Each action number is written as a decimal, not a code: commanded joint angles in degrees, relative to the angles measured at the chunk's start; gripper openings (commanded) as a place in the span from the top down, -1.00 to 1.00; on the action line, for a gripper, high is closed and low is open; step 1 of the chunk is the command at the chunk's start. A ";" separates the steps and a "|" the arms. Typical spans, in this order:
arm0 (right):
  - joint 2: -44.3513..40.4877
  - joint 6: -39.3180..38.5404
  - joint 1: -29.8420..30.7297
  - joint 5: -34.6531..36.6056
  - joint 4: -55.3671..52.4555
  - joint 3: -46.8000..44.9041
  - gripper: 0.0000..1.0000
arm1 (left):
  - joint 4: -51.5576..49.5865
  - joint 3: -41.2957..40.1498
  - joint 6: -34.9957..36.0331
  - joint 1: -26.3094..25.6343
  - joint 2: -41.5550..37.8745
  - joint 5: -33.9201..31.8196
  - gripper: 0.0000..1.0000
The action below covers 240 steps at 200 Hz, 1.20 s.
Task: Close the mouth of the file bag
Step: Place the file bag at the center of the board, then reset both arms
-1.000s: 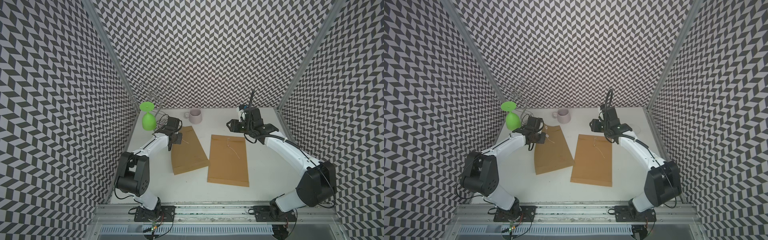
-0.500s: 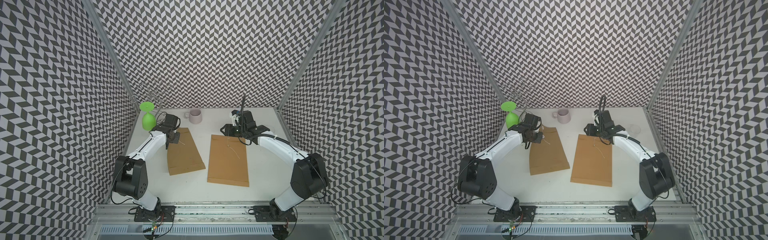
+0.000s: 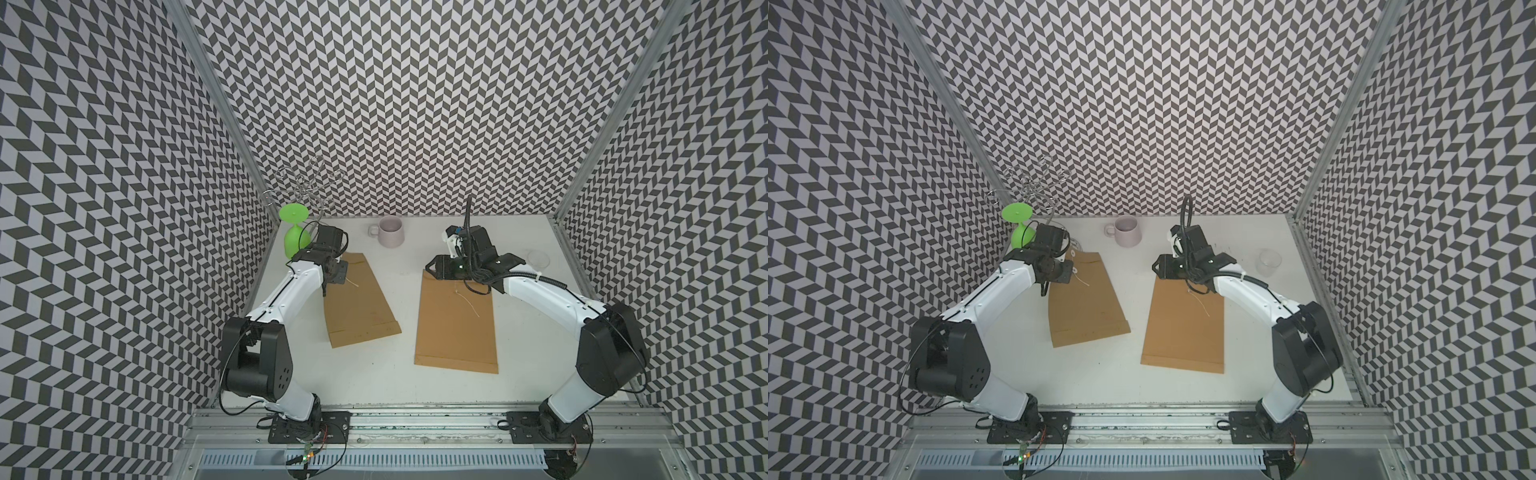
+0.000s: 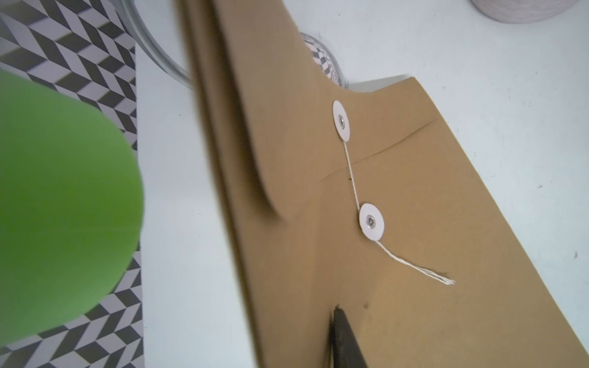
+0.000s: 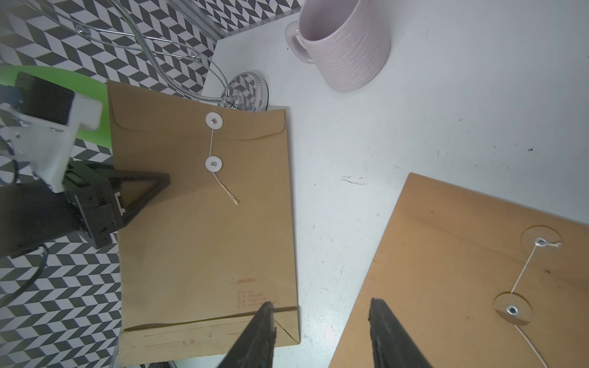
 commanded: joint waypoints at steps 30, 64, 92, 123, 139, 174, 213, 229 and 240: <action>-1.26 -0.60 0.05 2.19 -0.20 1.74 0.03 | 0.78 0.87 0.17 -4.59 3.84 0.28 0.29; -1.44 -0.82 0.42 3.08 -0.86 1.86 0.03 | 0.11 3.99 -0.93 -1.58 2.91 -3.28 -0.23; -1.68 -2.18 0.46 5.19 -2.42 2.04 0.02 | -1.02 6.53 -2.13 -1.70 3.72 -5.49 -0.36; -4.93 -3.70 0.33 13.47 -2.94 1.70 -0.09 | 2.43 4.96 -3.33 -2.31 -1.71 -1.71 -0.34; -9.56 -2.46 0.32 25.74 0.90 -1.24 -0.33 | 7.06 2.38 -4.37 -1.69 -7.99 7.82 -0.33; -22.61 -14.61 -0.34 45.50 36.87 -22.87 -0.99 | 44.08 -19.69 -8.59 1.93 -25.72 21.77 -0.40; -26.83 -17.07 -12.69 55.40 48.20 -34.47 -0.99 | 64.32 -30.08 -10.69 0.90 -19.94 4.21 -0.43; -25.21 -15.62 -16.56 55.03 52.35 -39.19 -0.99 | 67.77 -34.06 -9.52 1.73 -18.94 -3.28 -0.43; -22.30 -14.37 -17.51 54.75 55.37 -41.73 -0.98 | 70.16 -38.59 -10.55 2.20 -18.74 -10.79 -0.43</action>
